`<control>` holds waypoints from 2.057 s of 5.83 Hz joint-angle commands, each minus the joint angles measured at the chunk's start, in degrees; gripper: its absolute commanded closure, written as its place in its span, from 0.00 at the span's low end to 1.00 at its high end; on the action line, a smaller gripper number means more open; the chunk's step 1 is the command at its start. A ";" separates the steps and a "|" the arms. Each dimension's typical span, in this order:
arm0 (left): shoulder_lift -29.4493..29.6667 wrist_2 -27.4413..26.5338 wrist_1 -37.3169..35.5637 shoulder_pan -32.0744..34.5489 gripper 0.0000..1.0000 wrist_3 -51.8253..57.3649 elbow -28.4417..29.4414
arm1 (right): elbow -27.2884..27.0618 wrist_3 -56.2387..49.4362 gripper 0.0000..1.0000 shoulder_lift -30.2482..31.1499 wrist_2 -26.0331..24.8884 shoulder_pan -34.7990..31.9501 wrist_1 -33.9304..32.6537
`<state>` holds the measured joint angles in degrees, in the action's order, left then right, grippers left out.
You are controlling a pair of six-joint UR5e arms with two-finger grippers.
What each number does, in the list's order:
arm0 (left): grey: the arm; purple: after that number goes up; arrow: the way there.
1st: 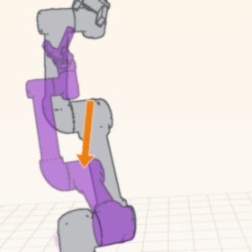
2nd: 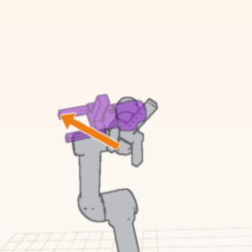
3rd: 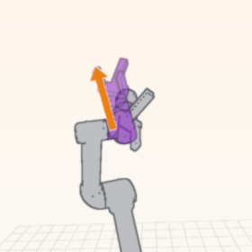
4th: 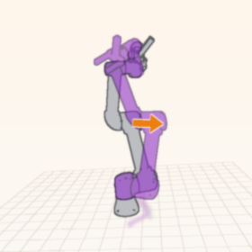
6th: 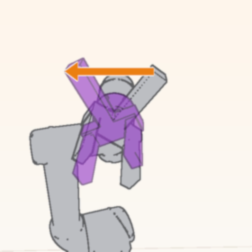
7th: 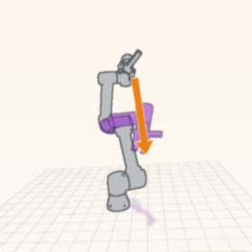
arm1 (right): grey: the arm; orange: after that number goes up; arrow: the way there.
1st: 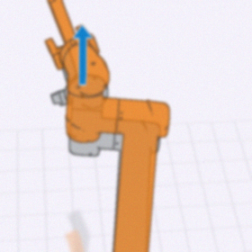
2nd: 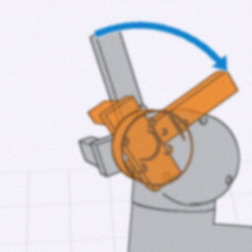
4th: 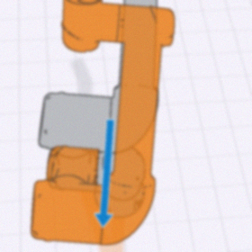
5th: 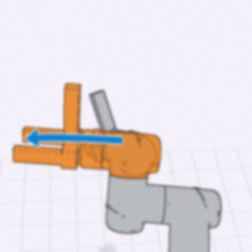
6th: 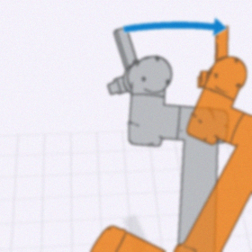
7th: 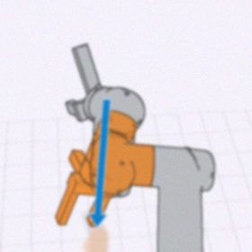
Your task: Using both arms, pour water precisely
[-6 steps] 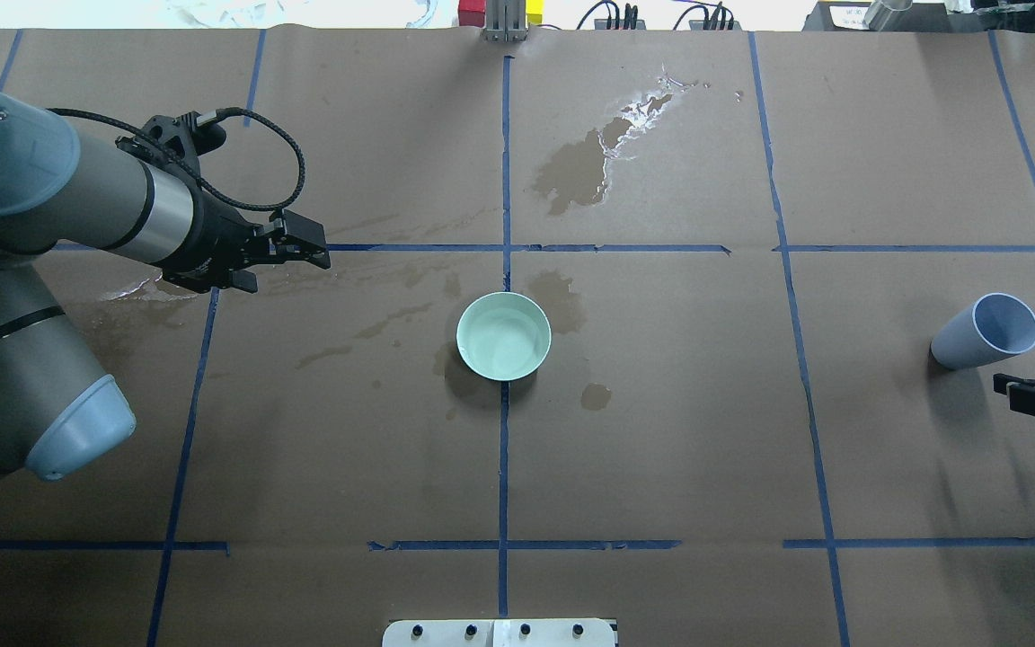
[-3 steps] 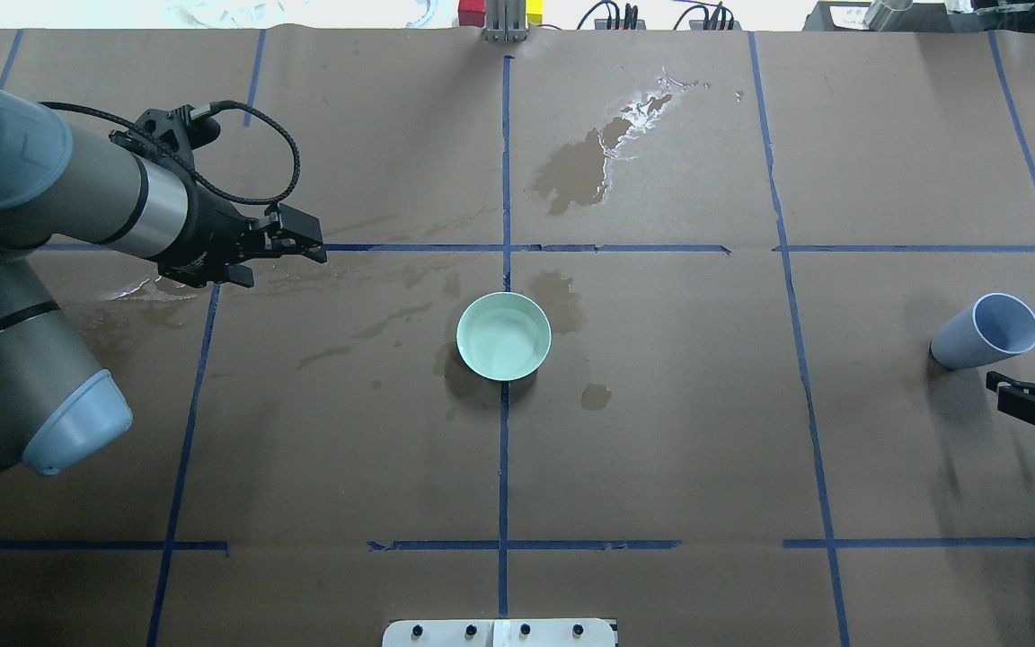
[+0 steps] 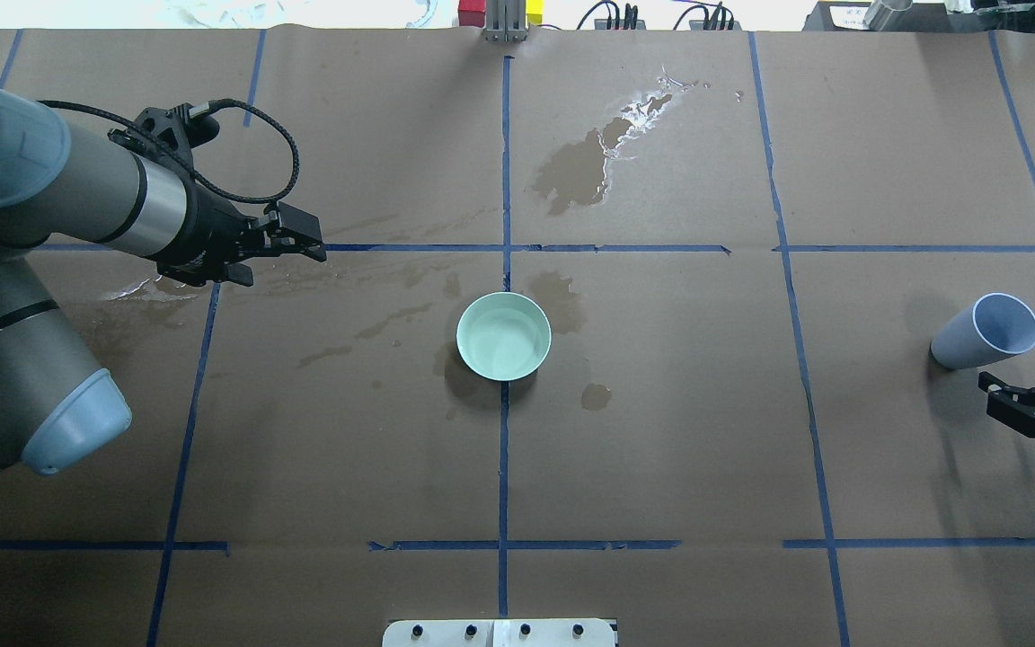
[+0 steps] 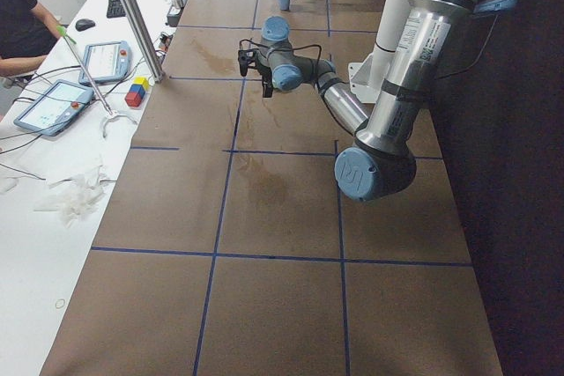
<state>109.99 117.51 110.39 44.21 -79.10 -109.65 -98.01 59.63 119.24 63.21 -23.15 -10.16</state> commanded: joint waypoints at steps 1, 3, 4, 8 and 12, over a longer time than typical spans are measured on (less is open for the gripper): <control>0.05 0.00 -0.09 0.09 0.01 0.00 -0.21 | 4.40 1.19 0.00 -2.07 -12.09 6.07 3.04; -0.03 0.00 0.00 0.36 0.01 0.00 -0.22 | 4.67 1.63 0.01 -2.60 -16.60 7.33 3.22; -0.12 0.00 -0.09 0.36 0.01 0.00 -0.22 | 5.89 1.72 0.01 -3.83 -18.98 7.85 3.30; -0.21 0.00 -0.09 0.36 0.00 0.00 -0.22 | 13.64 3.22 0.01 -10.42 -28.21 8.91 10.69; -0.21 -0.09 -0.09 0.62 0.00 0.00 -0.83 | 16.16 3.04 0.02 -10.87 -28.94 8.91 12.08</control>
<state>109.78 117.48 110.31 44.73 -79.10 -110.35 -83.45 62.63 108.40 34.31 -14.23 1.27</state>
